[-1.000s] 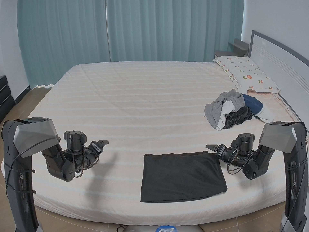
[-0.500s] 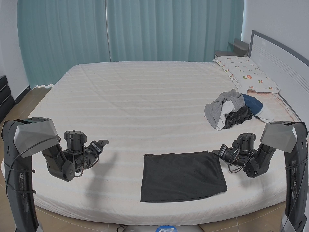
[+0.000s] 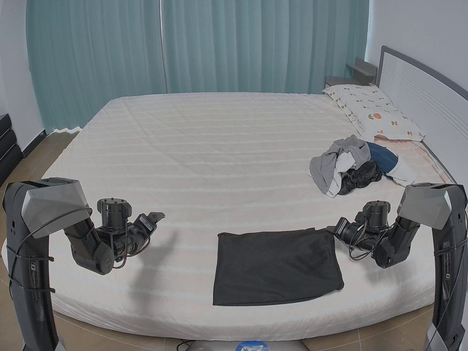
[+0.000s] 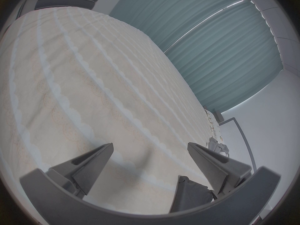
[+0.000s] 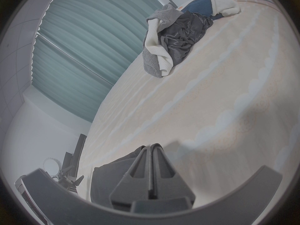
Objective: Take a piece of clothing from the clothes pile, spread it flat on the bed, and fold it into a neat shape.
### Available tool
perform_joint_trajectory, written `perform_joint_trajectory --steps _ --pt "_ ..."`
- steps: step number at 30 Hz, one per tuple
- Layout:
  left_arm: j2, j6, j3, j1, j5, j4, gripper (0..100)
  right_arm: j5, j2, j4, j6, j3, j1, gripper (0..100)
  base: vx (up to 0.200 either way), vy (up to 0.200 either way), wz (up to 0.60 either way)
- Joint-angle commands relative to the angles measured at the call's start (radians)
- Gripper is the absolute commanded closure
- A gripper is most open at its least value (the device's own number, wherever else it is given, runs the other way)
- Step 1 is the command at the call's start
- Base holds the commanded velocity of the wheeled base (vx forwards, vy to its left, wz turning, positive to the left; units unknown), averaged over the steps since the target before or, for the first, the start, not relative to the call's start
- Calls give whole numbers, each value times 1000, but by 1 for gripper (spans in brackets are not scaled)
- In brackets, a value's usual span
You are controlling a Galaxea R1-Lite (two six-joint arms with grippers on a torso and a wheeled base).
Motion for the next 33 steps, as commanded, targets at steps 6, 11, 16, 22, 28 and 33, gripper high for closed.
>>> perform_joint_trajectory --steps 6,11,16,22,28,33 --pt "2 -1 1 -2 0 0 0 -1 3 2 0 -7 -7 100 0 0 0" --pt "2 1 1 -2 0 0 0 -1 5 5 0 -7 -7 100 0 0 0" --pt "4 1 1 -2 0 0 0 -1 8 3 0 -9 -7 100 0 0 0" --pt "4 1 1 -2 0 0 0 8 6 -2 0 -6 -7 0 0 0 0" --pt "2 -1 2 -7 2 0 0 6 -11 -2 0 14 -6 0 0 0 0" --pt "2 1 4 -12 2 4 0 9 -51 -12 -2 65 -4 0 0 0 0"
